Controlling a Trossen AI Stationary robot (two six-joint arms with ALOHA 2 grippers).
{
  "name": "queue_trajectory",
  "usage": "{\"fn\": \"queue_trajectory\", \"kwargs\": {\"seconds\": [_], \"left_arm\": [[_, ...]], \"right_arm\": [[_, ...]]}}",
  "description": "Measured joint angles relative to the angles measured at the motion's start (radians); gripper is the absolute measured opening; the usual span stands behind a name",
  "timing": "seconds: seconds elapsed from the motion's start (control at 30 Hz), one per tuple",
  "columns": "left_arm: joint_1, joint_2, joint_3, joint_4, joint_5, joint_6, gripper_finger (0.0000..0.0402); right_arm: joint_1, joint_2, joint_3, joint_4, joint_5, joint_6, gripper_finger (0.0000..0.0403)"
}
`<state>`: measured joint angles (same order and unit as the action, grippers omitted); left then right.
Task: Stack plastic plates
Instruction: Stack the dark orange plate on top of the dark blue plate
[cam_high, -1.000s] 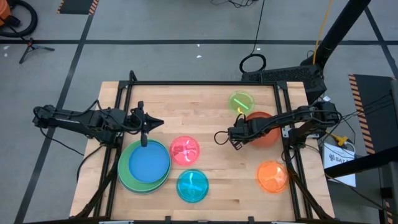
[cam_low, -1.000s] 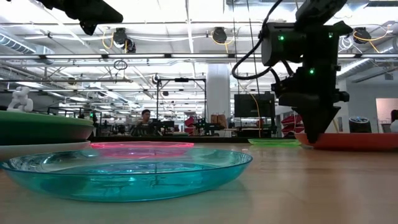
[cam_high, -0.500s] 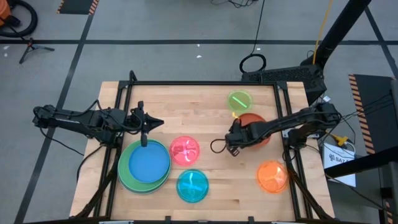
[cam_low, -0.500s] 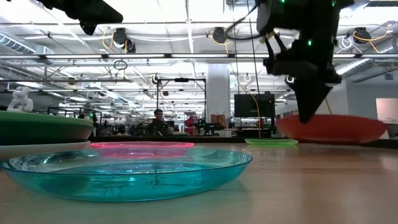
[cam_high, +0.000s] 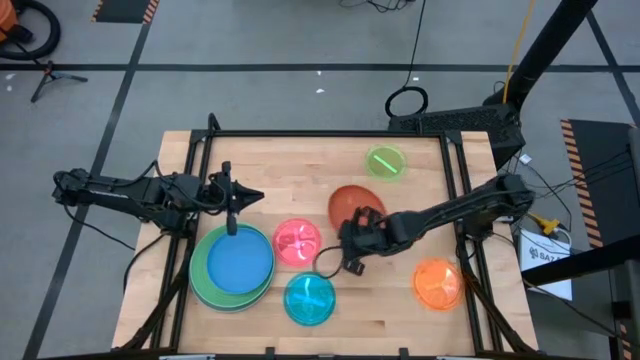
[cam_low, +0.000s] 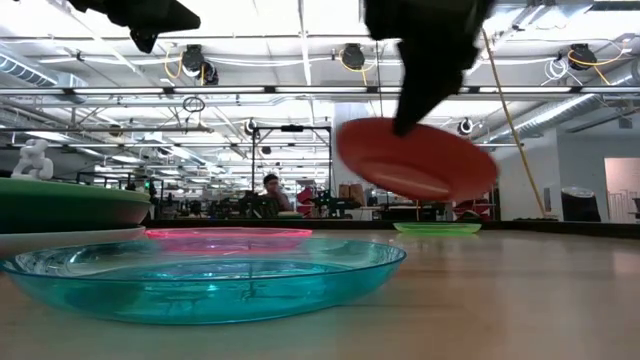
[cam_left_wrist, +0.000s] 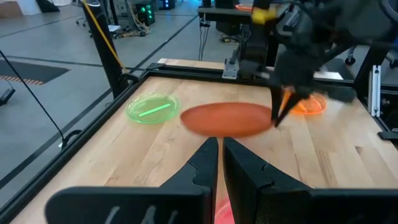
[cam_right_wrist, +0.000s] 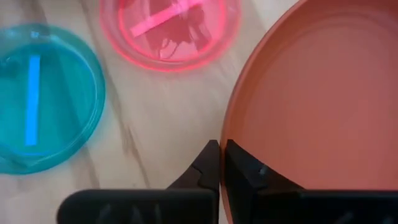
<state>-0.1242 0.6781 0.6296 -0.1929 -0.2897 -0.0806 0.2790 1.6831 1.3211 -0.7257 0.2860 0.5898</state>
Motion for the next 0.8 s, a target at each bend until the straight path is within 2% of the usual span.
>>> {"fn": "queue_trajectory", "kwargs": {"seconds": [0.27, 0.43, 0.6, 0.8], "left_arm": [[-0.001, 0.000, 0.000, 0.003, 0.000, -0.001, 0.0030], [-0.020, 0.000, 0.000, 0.001, 0.000, -0.003, 0.0030], [-0.043, 0.000, 0.000, 0.006, 0.000, -0.002, 0.0030], [-0.086, -0.001, 0.034, -0.006, 0.000, -0.018, 0.0031]], "right_arm": [[0.005, 0.313, 0.412, -0.188, -0.003, -0.291, 0.0001], [0.005, 0.434, 0.620, -0.261, -0.016, -0.424, 0.0001], [0.005, 0.503, 0.731, -0.266, -0.046, -0.536, 0.0001], [0.008, 0.544, 0.752, -0.199, -0.055, -0.648, 0.0000]]}}
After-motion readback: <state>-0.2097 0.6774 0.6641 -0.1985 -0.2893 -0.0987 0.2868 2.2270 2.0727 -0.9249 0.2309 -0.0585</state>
